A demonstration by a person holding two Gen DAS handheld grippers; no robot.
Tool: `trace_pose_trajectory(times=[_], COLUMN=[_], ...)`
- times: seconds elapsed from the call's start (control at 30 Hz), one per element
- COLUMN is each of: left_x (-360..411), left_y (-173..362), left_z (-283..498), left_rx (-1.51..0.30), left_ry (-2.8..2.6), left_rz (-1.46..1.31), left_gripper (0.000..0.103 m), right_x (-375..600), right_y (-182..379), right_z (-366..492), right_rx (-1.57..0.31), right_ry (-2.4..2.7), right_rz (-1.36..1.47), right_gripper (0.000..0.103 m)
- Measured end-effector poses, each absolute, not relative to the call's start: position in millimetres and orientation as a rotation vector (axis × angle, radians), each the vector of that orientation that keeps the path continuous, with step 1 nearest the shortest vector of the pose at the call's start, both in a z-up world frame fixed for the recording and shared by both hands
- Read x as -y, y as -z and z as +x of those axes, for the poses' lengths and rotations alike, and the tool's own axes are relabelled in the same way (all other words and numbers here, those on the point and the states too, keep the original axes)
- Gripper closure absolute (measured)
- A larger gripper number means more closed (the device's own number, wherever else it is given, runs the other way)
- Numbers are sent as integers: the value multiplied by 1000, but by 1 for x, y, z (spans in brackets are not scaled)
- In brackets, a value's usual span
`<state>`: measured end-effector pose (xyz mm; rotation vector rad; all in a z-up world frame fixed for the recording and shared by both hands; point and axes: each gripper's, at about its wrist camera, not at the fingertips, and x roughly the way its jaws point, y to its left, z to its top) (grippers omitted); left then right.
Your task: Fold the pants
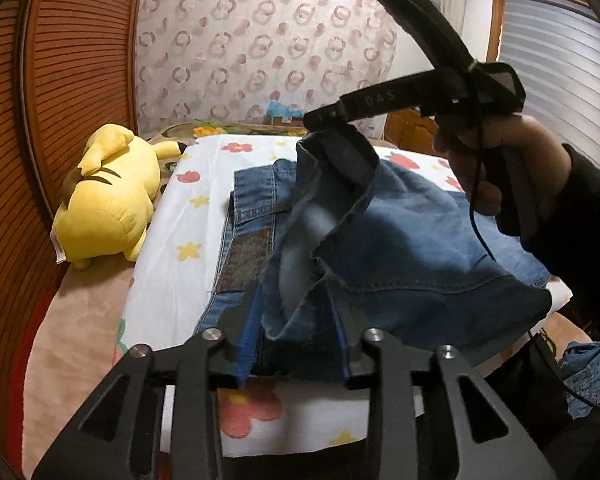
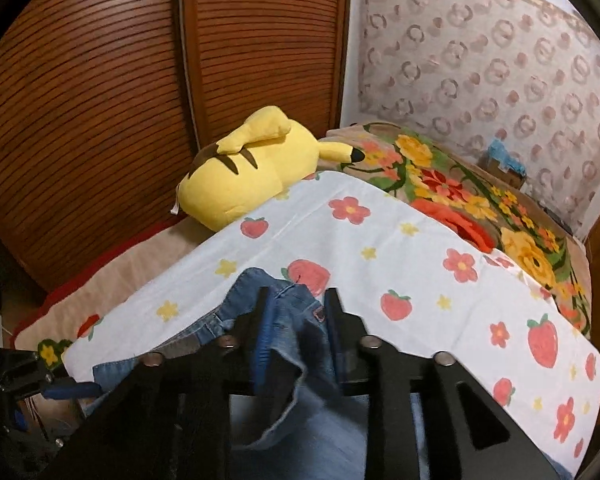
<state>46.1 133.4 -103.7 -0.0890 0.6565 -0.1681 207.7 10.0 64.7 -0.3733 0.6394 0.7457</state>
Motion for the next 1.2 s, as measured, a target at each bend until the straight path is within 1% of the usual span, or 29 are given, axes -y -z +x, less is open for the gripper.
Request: trace_pose_trajectory(times=[0.13,0.23,0.47,0.7,0.77,0.8,0.83,0.97,1.1,1.2], left_x=[-129,-125,-120,-118,-117,-115,-114,-110,-117,-120], left_y=[98,98,113,120,118,117,116,107,87,80], left_z=[47,52,72,76,74,73,73,68,57,52], left_rx=[-634,-634,-689,-702,-692,-689,-687,-658,-610,-609], left_ry=[162,173,186,181,189,193,194,192,178,166], left_rz=[-87,-82,-78,-89,-87,-84,-79,-56,-72,-62], left_gripper=[67,67,67,67,76,78,85,95,95,96], right_x=[1,15,60,138,161,170,180,211,236,251], right_y=[-71,-78,-86,-97,-103,-106,-109,-119,-133,-143], right_z=[206,201,180,141,130,125,119,95,68,47], right_rx=[-637,-620,-598,-570,-560,-554,-549,-540,-524,-513], right_ry=[-752,-755,-715,-631,-599,-585,-569,-509,-465,-438], right_rz=[-334,-307,-297,-272,-264,-264,-264,-273,-266,-261], right_gripper=[63,60,59,59,59,59,59,59,59,59])
